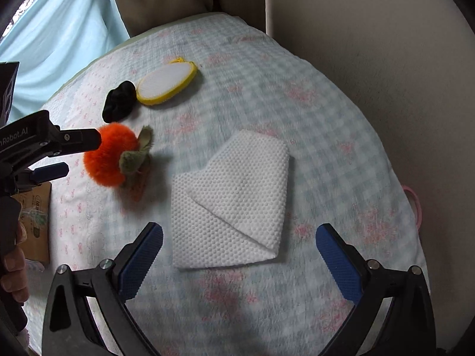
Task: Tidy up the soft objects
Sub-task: 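Grasp the orange pompom with left tool while right tool grasps white towel, then carry pompom and white towel into the box and open both tools, then lift both tools from the box toward the black scrunchie and mesh sponge, then grasp the black scrunchie with left tool while right tool grasps yellow-rimmed mesh sponge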
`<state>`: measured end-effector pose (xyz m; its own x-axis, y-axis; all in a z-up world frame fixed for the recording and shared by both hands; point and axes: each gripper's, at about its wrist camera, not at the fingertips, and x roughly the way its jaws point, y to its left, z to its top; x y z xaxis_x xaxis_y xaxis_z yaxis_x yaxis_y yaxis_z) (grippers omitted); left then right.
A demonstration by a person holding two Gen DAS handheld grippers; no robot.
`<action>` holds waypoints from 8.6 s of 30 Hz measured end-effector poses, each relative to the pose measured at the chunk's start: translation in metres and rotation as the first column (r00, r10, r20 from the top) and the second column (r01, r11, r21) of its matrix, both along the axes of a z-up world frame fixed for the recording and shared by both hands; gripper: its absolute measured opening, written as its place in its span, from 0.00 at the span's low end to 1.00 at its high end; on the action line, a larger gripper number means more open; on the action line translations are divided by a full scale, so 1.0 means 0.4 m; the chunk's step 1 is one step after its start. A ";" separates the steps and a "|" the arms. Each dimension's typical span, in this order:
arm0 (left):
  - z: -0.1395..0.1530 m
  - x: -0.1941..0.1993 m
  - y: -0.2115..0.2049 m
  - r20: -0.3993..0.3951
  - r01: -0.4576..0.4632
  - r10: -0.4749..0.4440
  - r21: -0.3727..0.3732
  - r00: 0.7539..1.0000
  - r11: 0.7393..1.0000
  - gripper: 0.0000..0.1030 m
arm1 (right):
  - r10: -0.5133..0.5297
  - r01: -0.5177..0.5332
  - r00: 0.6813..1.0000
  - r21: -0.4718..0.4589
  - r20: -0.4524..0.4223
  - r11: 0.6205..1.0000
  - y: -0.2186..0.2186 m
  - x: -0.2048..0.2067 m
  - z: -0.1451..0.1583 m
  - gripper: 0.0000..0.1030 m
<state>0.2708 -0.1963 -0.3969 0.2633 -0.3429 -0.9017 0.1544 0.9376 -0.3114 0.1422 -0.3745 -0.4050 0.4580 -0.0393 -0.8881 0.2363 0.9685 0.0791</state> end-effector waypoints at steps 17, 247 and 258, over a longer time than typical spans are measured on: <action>-0.116 0.059 -0.072 -0.041 0.012 -0.014 -0.039 0.999 0.999 0.49 | 0.058 -0.060 0.998 -0.083 -0.018 0.995 0.028 0.086 -0.097 0.76; -0.132 0.381 0.004 0.048 -0.031 0.026 0.112 0.999 0.993 0.29 | 0.799 -0.794 0.602 -0.107 0.010 0.599 0.152 0.642 -0.104 0.95; -0.107 0.367 0.039 0.057 -0.081 0.076 0.094 0.995 0.992 0.21 | 0.718 -0.713 0.696 -0.111 0.008 0.692 0.137 0.676 -0.067 0.35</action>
<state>0.4176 -0.1809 -0.4398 0.3346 -0.2314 -0.9135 0.0929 0.9728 -0.2124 0.4125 -0.3197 -0.4318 0.4223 0.2385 -0.8745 -0.5333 0.8455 -0.0270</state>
